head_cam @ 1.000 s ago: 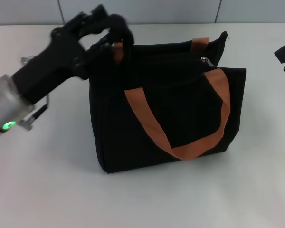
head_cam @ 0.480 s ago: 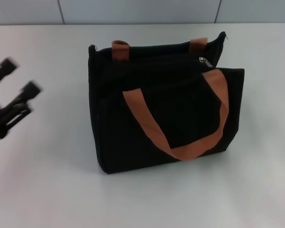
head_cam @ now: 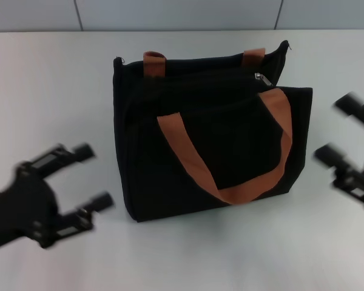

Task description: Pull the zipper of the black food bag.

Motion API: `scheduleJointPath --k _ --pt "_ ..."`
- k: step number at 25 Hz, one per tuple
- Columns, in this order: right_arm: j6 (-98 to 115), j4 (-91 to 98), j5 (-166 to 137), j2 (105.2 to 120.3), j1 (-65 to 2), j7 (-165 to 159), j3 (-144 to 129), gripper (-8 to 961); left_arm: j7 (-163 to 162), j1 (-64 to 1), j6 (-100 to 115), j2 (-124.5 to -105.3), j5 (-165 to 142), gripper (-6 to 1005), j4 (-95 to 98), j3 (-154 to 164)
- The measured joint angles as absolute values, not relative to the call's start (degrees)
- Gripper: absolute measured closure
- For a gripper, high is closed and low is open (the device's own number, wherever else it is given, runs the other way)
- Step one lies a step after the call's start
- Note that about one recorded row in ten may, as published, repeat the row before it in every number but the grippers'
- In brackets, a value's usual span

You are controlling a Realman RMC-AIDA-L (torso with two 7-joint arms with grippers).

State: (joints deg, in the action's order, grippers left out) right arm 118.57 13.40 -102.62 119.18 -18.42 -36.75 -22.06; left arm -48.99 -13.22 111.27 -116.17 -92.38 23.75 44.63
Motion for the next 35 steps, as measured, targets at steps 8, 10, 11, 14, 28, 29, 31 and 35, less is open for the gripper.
scheduleJointPath --k 8,10,11,14,28,29,31,35 --pt "112.8 15.6 -112.9 119.14 -22.1 -39.8 -32.3 200 -48.8 -18.7 110.7 -117.98 -104.6 198 25.6 44.8" --pt "111.4 16.1 -114.7 119.14 -23.0 -42.4 -33.2 200 -48.4 -18.8 110.6 -118.25 -105.1 198 25.7 44.8" --pt "110.5 16.1 -115.2 119.14 -23.1 -42.7 -33.3 200 -48.2 -18.8 110.5 -118.36 -105.2 198 25.8 44.8" --pt "107.3 16.0 -115.8 119.27 -23.0 -42.9 -33.5 200 -46.9 -18.3 108.9 -118.46 -105.4 199 25.5 44.9" --pt "105.7 15.0 -116.7 119.52 -23.5 -44.3 -34.4 199 -46.7 -17.6 107.7 -118.68 -108.1 199 24.6 45.0" --pt "105.6 14.9 -116.7 119.52 -23.9 -44.3 -35.4 199 -46.7 -17.6 107.4 -118.68 -108.1 199 24.5 45.0" --pt "105.6 14.9 -116.7 119.53 -24.1 -44.3 -35.9 199 -46.6 -17.6 107.2 -118.68 -108.1 199 24.2 45.0" --pt "105.0 14.8 -116.4 119.60 -24.3 -44.3 -36.4 200 -44.2 -17.6 106.9 -118.67 -108.1 199 22.6 45.0"
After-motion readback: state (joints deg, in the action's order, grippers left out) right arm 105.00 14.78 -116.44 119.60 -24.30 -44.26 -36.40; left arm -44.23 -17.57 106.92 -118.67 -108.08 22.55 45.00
